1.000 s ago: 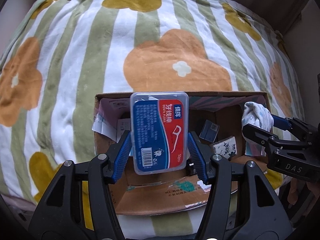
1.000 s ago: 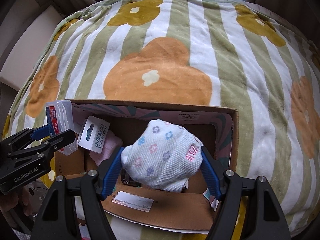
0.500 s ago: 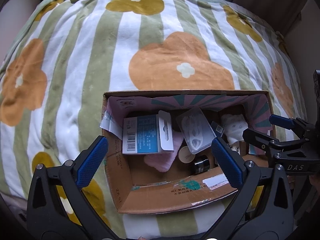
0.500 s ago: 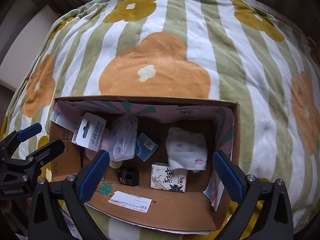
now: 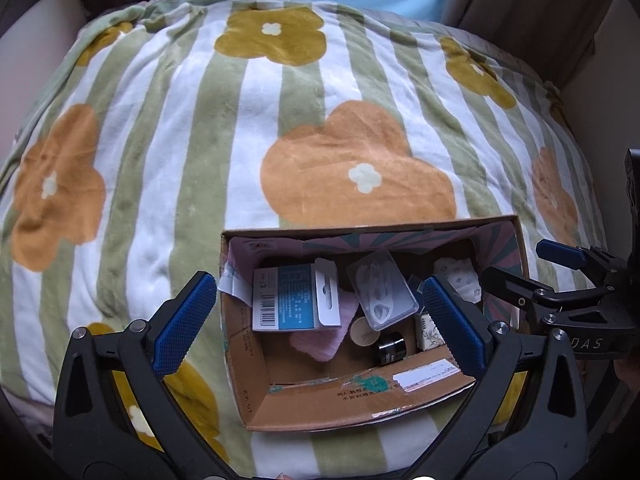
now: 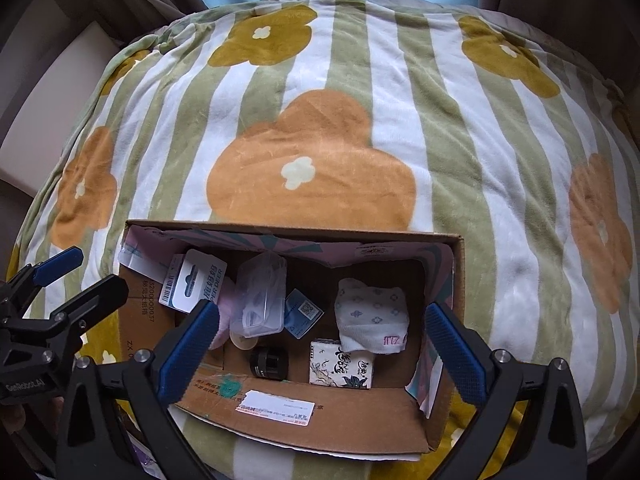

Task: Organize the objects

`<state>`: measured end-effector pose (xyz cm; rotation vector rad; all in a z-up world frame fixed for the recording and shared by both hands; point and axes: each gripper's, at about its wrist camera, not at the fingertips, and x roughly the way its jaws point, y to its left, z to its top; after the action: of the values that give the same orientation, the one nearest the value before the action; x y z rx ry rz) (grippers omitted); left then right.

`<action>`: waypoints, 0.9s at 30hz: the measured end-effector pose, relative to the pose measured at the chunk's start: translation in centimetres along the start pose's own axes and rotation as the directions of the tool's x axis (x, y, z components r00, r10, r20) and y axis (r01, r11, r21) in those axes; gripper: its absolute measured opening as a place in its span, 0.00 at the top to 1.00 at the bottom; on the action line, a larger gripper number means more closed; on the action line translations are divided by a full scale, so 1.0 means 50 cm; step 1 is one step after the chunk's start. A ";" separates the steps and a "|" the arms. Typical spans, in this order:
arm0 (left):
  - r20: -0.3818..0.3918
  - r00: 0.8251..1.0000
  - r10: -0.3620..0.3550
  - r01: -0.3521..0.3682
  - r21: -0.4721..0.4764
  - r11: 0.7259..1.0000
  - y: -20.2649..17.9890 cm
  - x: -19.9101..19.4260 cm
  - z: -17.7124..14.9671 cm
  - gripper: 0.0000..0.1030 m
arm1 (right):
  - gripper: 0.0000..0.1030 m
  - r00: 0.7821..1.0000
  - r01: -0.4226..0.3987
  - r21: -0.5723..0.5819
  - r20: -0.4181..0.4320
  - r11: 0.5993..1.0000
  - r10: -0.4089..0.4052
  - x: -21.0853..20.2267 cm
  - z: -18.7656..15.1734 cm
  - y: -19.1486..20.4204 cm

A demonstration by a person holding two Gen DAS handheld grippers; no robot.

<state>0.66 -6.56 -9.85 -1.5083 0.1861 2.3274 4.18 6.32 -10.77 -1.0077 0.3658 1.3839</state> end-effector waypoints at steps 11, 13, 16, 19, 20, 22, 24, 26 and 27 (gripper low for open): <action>0.152 0.988 0.034 -0.038 0.026 0.999 -0.012 -0.188 0.083 0.00 | 0.00 0.993 0.028 0.033 0.112 0.999 -0.031 -0.162 0.059 0.017; 0.176 0.983 0.042 -0.048 0.030 0.998 -0.012 -0.219 0.098 0.00 | 0.00 0.990 0.038 0.035 0.136 0.999 -0.042 -0.190 0.068 0.018; 0.203 0.978 0.052 -0.059 0.031 0.998 -0.011 -0.255 0.118 0.00 | 0.00 0.982 0.060 0.025 0.176 0.998 -0.063 -0.228 0.083 0.019; 0.227 0.972 0.060 -0.068 0.026 0.997 -0.009 -0.279 0.137 0.00 | 0.00 0.974 0.080 0.019 0.212 0.997 -0.082 -0.259 0.098 0.016; 0.237 0.970 0.063 -0.070 0.023 0.997 -0.008 -0.285 0.143 0.00 | 0.00 0.971 0.083 0.022 0.222 0.996 -0.086 -0.268 0.103 0.013; 0.253 0.966 0.062 -0.068 0.016 0.998 -0.007 -0.293 0.153 0.00 | 0.00 0.967 0.081 0.035 0.238 0.996 -0.087 -0.280 0.114 0.006; 0.263 0.963 0.054 -0.058 0.008 0.998 -0.005 -0.297 0.165 0.00 | 0.00 0.964 0.078 0.045 0.251 0.996 -0.086 -0.287 0.123 -0.001; 0.264 0.963 0.049 -0.052 0.003 0.999 -0.004 -0.295 0.177 0.00 | 0.00 0.962 0.079 0.050 0.256 0.996 -0.090 -0.289 0.131 -0.006; 0.266 0.963 0.050 -0.052 0.002 0.999 -0.007 -0.293 0.182 0.00 | 0.00 0.962 0.081 0.052 0.258 0.995 -0.092 -0.290 0.135 -0.008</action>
<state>-1.64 -6.84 7.23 -1.1822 0.1669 2.5360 -0.77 2.30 3.88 -0.7867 0.1515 1.4031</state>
